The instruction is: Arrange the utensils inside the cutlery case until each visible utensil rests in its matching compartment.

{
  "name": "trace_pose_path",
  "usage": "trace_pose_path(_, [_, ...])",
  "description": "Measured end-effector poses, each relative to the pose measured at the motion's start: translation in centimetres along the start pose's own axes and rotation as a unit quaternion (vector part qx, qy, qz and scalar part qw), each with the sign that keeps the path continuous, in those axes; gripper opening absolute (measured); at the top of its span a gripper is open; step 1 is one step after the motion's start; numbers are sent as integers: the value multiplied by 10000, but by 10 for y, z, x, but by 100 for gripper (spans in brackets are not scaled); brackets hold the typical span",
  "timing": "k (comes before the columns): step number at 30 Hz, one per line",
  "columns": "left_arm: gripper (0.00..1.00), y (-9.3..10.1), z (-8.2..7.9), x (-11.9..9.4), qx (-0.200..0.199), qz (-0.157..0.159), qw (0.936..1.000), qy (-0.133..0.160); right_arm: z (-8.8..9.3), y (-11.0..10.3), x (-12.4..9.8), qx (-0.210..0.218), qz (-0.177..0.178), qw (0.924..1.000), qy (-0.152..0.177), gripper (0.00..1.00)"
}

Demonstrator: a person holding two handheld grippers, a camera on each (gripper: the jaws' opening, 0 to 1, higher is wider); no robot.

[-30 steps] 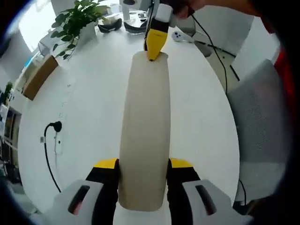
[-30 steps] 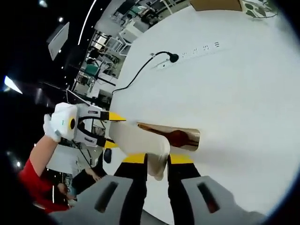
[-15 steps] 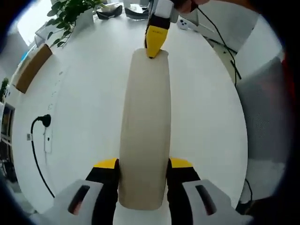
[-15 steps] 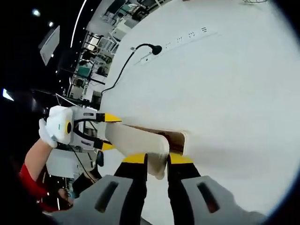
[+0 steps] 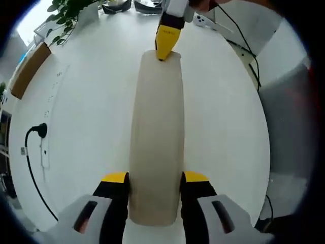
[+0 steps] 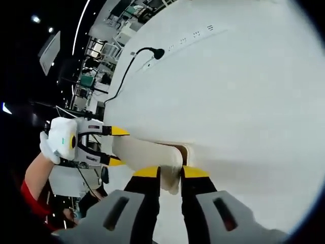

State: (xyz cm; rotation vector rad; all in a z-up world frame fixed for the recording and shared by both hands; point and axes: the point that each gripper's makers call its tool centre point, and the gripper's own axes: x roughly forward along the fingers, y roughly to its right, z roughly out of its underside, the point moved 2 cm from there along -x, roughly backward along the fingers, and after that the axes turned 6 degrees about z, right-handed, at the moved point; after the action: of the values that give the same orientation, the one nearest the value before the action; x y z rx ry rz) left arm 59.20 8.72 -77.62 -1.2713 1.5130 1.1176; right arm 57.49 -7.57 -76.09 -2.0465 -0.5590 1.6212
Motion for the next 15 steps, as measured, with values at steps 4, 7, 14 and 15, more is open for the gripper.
trace_pose_path(4, [40, -3, 7, 10, -58, 39, 10000, -68, 2, -1, 4, 24, -20, 10000, 33, 11])
trace_pose_path(7, [40, 0, 7, 11, -27, -20, 9998, -171, 2, 0, 9, 12, -4, 10000, 24, 11])
trace_pose_path(14, [40, -1, 9, 16, -72, 15, 9998, -165, 1, 2, 16, -186, 177, 9997, 39, 12])
trace_pose_path(15, [40, -2, 9, 16, -49, 10, 9999, -161, 1, 3, 16, -204, 191, 9996, 27, 12])
